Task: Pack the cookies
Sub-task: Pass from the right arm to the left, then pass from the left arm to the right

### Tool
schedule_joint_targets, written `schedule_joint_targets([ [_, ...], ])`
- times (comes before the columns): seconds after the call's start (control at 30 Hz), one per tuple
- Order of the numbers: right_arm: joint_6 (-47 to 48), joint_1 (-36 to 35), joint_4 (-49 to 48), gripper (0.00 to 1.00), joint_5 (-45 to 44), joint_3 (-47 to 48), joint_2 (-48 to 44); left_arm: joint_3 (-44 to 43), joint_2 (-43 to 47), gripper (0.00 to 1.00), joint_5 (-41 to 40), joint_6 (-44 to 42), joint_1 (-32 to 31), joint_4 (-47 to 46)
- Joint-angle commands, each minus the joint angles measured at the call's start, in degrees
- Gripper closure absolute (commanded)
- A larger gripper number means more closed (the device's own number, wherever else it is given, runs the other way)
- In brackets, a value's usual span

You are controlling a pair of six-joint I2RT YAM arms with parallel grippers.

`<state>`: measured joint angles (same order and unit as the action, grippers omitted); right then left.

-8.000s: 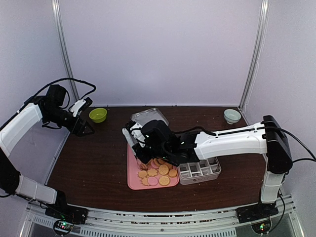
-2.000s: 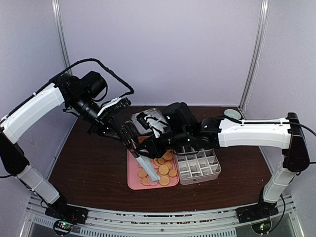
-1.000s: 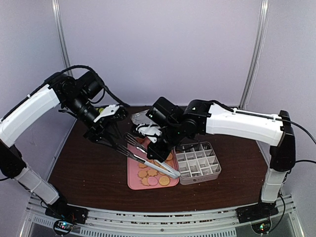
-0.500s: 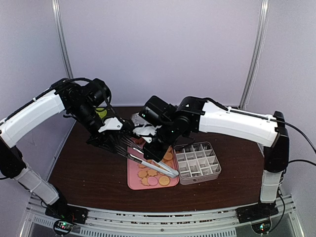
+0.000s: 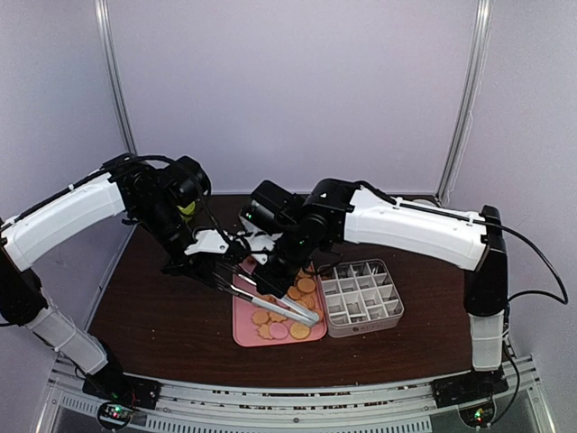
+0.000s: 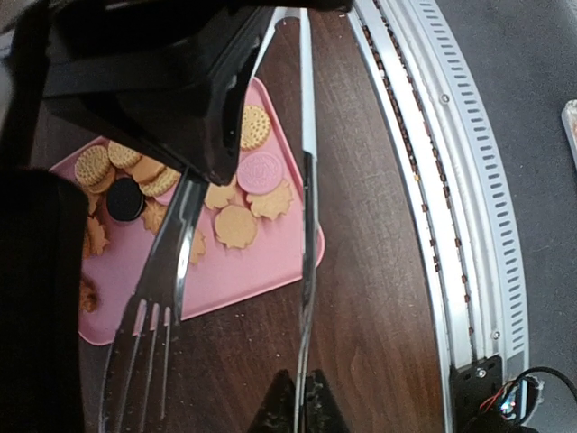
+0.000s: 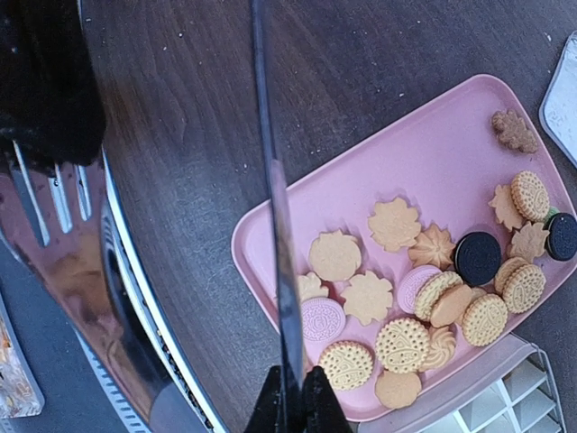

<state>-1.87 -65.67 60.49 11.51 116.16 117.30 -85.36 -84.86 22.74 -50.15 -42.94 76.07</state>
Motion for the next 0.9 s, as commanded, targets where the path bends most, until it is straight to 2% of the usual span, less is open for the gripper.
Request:
schedule_joint_targets([
  [0.0,-0.78,-0.26,-0.61,0.86,-1.24,1.88,-0.58,0.62,0.78,1.00,-2.32,0.78,-0.30,-3.63],
  [0.1,-2.18,0.92,-3.37,0.52,-2.64,0.24,-3.56,-1.02,0.84,1.00,-1.53,3.39,-0.24,-4.75],
  [0.17,-3.70,2.72,-6.89,0.42,-2.88,-2.96,-7.16,-2.04,0.84,1.00,1.17,5.84,-0.01,-5.45],
  [0.23,-6.91,5.31,-13.89,0.28,-2.58,-8.03,-13.48,-2.76,0.75,1.00,5.55,9.14,0.77,-6.50],
  [0.3,-11.02,8.31,-24.25,0.19,-2.21,-16.14,-20.94,-3.67,0.41,1.00,11.47,13.36,2.82,-7.78],
  [0.37,-16.04,12.21,-38.64,0.03,0.68,-30.48,-29.71,-4.76,-0.14,1.00,18.31,17.75,5.46,-9.01],
  [0.47,-23.74,15.63,-59.77,0.00,1.59,-47.78,-41.69,-4.48,0.45,1.00,27.19,27.25,9.66,-15.31],
  [0.57,-27.64,16.50,-71.86,0.00,0.35,-58.31,-47.73,-1.62,2.61,1.00,32.06,38.52,11.86,-25.71],
  [0.7,-31.33,16.53,-80.47,0.00,1.41,-63.89,-48.30,-0.06,3.20,1.00,36.71,47.05,11.87,-32.38],
  [0.87,-35.06,16.48,-90.90,0.00,5.59,-64.99,-45.06,1.10,3.79,1.00,39.59,48.85,11.89,-33.53],
])
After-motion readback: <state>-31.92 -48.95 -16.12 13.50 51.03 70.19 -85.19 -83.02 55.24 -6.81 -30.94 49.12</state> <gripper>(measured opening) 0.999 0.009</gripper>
